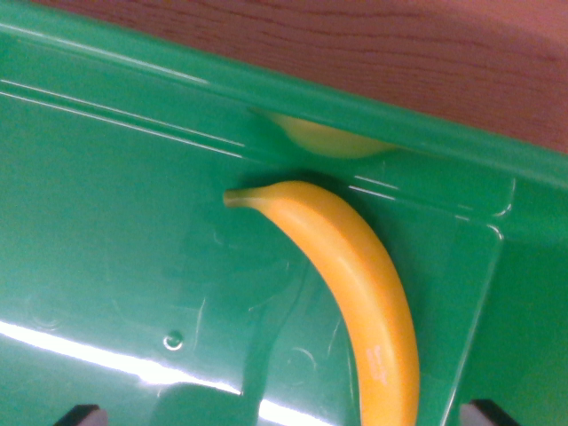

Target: Pick fruit

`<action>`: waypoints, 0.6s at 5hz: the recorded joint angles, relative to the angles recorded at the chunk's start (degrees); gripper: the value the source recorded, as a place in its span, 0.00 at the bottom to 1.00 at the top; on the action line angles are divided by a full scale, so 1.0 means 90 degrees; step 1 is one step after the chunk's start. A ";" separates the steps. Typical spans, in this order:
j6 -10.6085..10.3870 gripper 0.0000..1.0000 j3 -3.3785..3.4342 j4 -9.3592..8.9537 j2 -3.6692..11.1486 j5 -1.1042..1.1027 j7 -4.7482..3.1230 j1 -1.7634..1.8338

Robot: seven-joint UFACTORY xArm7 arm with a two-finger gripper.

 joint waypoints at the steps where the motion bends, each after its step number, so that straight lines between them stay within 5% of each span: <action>1: 0.0000 0.00 0.0000 0.0000 0.0000 0.0000 0.0000 0.0000; 2: -0.0302 0.00 -0.0024 -0.0170 0.0095 0.0001 -0.0196 -0.0043; 3: -0.0302 0.00 -0.0024 -0.0170 0.0095 0.0001 -0.0196 -0.0043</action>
